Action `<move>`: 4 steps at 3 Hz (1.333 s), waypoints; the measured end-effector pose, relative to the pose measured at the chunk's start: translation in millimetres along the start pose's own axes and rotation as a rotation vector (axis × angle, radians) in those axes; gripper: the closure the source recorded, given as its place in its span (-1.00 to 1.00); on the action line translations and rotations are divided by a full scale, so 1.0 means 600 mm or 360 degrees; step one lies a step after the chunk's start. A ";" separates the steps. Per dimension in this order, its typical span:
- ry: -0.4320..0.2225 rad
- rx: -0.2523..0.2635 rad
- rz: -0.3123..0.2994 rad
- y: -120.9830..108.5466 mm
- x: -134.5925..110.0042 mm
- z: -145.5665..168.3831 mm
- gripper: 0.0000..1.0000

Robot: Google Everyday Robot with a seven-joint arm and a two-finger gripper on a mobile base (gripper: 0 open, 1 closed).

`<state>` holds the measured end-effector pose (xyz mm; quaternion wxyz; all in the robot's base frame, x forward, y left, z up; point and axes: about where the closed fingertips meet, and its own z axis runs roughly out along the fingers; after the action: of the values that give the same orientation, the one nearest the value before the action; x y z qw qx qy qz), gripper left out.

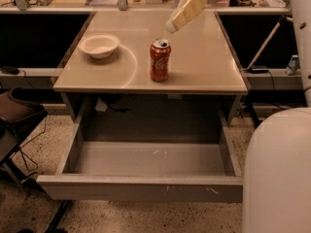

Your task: Place coke can into top drawer

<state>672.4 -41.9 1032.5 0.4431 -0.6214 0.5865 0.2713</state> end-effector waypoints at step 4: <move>-0.0144 -0.0105 0.0463 0.013 0.221 0.146 -1.00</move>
Offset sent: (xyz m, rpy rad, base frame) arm 0.0348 -0.0034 -0.1571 0.0801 0.2830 -0.0806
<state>702.5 -29.9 876.5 0.4043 -0.5313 0.6405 0.3794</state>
